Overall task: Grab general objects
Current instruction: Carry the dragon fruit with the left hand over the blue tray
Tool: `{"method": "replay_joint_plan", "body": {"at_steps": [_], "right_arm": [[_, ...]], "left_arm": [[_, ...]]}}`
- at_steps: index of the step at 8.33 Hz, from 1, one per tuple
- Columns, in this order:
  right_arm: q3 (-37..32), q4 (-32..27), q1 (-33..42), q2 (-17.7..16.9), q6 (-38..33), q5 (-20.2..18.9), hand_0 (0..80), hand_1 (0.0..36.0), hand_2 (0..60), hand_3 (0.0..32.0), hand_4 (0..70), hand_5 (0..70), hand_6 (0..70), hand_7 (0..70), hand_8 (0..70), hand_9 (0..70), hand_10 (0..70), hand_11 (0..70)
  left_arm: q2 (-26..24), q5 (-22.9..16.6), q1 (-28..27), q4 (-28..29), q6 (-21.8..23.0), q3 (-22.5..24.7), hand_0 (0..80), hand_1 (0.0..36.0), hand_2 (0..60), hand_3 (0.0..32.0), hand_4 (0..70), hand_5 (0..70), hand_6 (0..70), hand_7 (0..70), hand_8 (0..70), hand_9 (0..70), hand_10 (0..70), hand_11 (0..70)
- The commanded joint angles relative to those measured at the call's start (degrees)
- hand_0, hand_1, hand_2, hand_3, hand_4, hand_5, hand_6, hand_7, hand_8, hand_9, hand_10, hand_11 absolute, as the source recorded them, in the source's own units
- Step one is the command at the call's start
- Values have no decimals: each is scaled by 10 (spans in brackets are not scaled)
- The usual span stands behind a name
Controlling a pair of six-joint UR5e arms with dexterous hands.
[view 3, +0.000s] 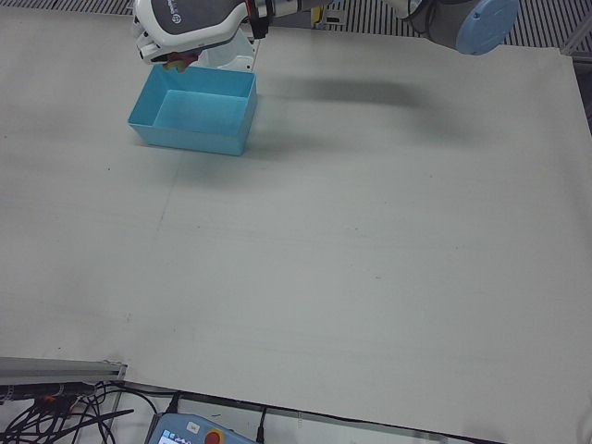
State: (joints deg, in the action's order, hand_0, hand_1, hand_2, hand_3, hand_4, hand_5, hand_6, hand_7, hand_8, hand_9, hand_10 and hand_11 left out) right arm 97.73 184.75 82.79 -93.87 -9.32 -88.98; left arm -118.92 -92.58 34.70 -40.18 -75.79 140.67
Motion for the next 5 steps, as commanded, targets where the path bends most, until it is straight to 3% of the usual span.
{"method": "replay_joint_plan", "body": {"at_steps": [1, 4, 5], "right_arm": [[1, 0, 0, 0, 0, -1, 0, 0, 0, 0, 0, 0, 0, 0, 0, 0, 0, 0], [0, 0, 0, 0, 0, 0, 0, 0, 0, 0, 0, 0, 0, 0, 0, 0, 0, 0], [0, 1, 0, 0, 0, 0, 0, 0, 0, 0, 0, 0, 0, 0, 0, 0, 0, 0]], "left_arm": [[-136, 49, -115, -116, -69, 3, 567, 319, 600, 0, 700, 700, 700, 700, 700, 700, 700, 700], [-160, 53, -137, -119, -74, -11, 576, 334, 600, 0, 700, 700, 700, 700, 700, 700, 700, 700], [-160, 52, -140, -114, -74, -11, 535, 333, 600, 0, 691, 700, 700, 700, 700, 700, 700, 700]]}}
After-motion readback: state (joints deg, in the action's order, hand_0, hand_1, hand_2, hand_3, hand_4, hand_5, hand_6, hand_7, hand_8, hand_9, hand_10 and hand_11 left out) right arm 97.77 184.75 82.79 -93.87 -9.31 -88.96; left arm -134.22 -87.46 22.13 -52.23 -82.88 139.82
